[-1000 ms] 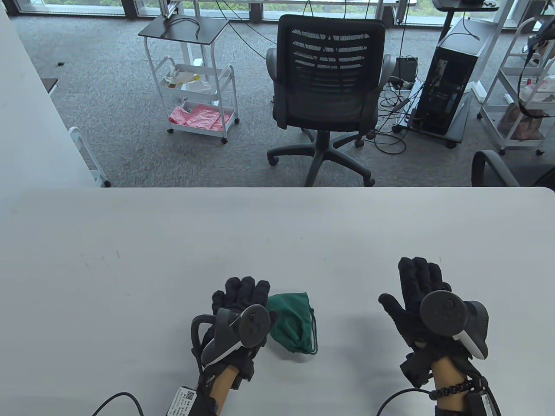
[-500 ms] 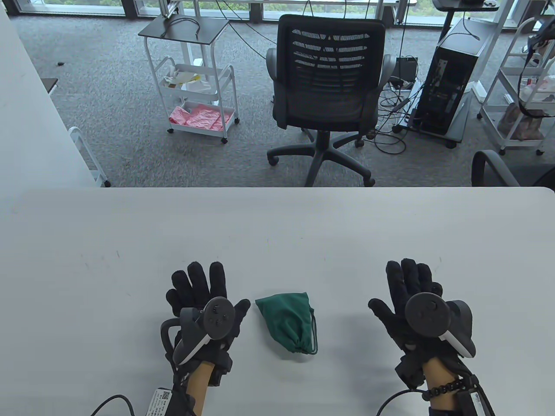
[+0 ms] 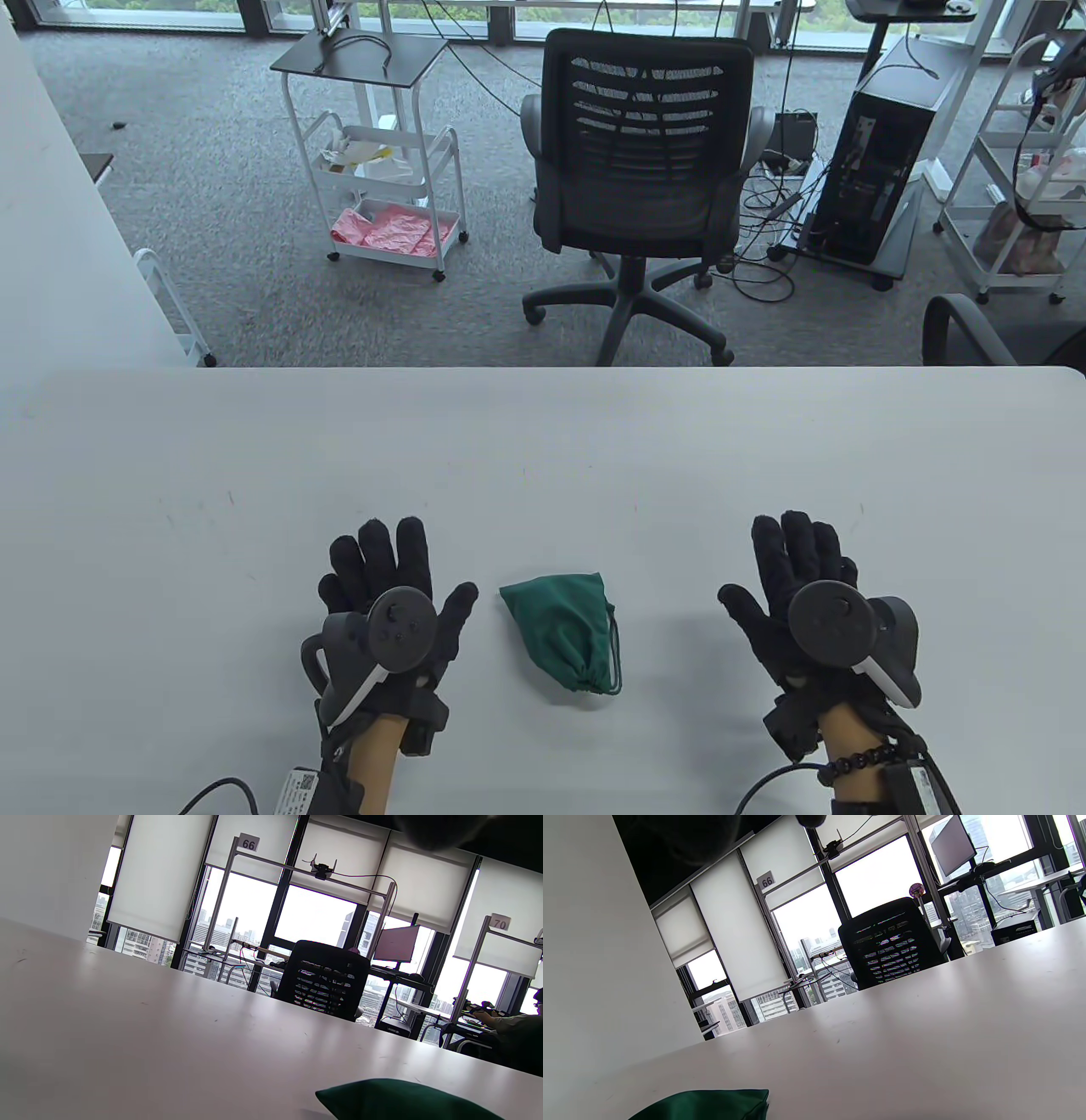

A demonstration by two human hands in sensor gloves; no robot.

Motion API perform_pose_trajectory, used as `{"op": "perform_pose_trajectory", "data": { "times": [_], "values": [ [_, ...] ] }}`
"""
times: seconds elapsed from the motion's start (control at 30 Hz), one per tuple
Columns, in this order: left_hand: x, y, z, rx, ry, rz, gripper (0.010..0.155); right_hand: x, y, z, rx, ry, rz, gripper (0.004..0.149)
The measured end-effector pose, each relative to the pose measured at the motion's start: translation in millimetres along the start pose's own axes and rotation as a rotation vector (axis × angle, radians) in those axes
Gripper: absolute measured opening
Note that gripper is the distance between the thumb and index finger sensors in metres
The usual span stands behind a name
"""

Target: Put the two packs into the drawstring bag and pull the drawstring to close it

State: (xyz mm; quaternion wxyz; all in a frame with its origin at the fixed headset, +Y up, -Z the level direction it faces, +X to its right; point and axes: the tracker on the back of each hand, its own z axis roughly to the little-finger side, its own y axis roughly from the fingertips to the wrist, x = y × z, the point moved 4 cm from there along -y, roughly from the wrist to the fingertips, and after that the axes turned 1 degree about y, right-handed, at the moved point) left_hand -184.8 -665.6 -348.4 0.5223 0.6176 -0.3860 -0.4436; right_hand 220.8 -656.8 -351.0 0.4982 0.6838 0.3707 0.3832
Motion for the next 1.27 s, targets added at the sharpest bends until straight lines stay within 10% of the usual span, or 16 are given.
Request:
{"op": "perform_pose_trajectory", "data": {
  "times": [1.27],
  "values": [
    [11.5, 7.6, -11.2, 0.041, -0.035, 0.024, 0.084, -0.8, 1.6, 1.8, -0.012, 0.010, 0.007, 0.079]
  ]
}}
